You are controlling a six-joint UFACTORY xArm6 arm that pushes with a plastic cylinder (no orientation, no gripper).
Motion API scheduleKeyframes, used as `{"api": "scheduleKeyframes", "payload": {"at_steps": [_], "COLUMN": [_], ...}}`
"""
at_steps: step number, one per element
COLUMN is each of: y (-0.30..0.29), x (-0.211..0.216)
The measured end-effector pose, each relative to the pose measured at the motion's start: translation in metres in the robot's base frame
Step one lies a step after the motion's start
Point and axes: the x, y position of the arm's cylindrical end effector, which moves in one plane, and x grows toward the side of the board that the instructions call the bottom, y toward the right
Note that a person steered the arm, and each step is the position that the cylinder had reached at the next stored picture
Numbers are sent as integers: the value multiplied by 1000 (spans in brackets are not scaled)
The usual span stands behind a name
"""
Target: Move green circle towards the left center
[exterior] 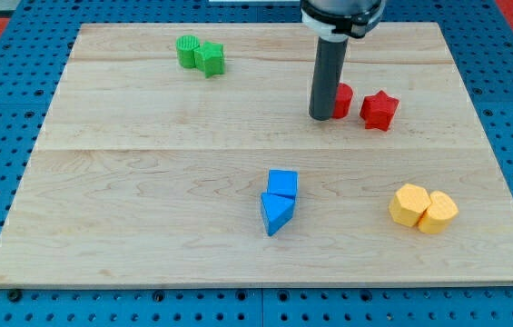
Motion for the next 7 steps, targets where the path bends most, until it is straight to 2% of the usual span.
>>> {"api": "scheduleKeyframes", "payload": {"at_steps": [1, 2, 3, 4, 5, 6, 7], "y": [-48, 7, 54, 40, -18, -114, -183], "x": [-8, -41, -40, -69, -134, -141, -137]}}
